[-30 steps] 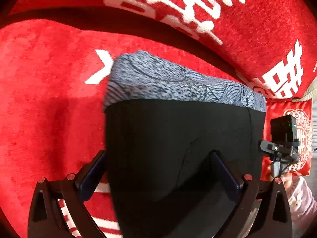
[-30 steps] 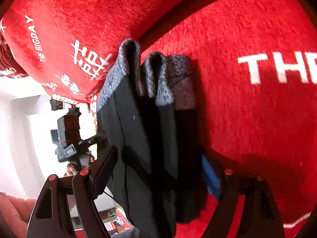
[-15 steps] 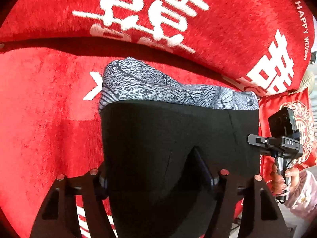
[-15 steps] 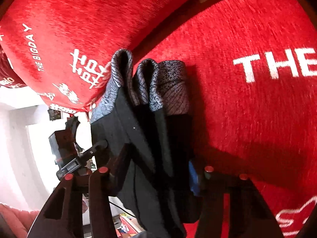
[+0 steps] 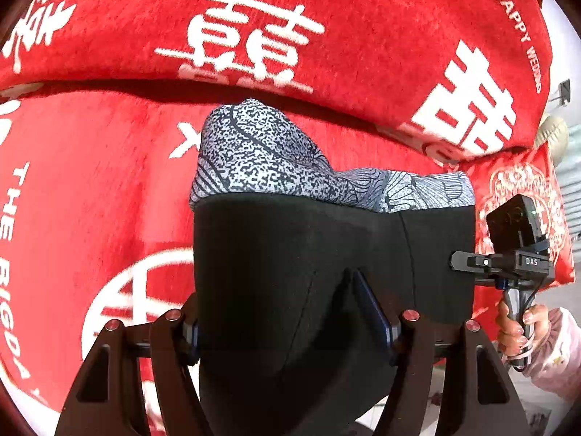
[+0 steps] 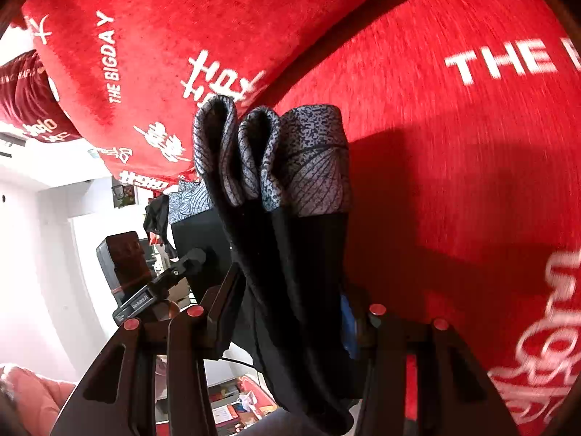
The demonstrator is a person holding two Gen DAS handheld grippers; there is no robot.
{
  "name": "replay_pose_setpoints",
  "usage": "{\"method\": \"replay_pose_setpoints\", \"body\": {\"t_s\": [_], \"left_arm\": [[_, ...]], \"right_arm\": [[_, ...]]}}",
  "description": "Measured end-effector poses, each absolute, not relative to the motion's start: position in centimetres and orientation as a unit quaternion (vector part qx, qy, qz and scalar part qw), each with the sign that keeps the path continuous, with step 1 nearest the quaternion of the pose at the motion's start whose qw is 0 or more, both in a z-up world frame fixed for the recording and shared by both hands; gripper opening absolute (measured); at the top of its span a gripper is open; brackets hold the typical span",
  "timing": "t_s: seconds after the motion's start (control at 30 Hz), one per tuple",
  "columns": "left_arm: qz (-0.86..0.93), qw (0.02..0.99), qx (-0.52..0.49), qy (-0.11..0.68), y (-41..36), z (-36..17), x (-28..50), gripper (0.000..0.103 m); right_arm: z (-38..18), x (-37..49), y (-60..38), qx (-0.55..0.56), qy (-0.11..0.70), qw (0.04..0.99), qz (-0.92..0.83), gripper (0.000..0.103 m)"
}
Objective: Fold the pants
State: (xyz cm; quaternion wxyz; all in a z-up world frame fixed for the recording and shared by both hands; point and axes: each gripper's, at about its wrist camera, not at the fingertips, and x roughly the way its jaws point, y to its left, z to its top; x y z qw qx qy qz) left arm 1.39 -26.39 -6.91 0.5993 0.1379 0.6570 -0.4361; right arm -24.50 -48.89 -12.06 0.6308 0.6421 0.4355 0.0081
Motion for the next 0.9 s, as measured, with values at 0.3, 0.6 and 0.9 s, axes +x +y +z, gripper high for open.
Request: {"method": "replay_pose_setpoints", "body": {"t_s": [0.3, 0.6, 0.9], "left_arm": [[-0.435, 0.593, 0.158, 0.659, -22.4, -8.5, 1.2, 0.07], [-0.352, 0.667, 0.22, 0.619, -18.6, -11.3, 3.0, 0.084], [-0.425, 0.653, 0.258, 0.571, -19.4, -7.7, -1.6, 0.084]], "right_arm": [[-12.8, -26.6, -43.0, 0.659, 0.423, 0.621, -0.026, 0.05], [-13.6, -26.0, -41.7, 0.6, 0.487, 0.619, -0.14, 0.062], [-7.0, -25.8, -40.8, 0.474, 0.502, 0.686, -0.229, 0.022]]}}
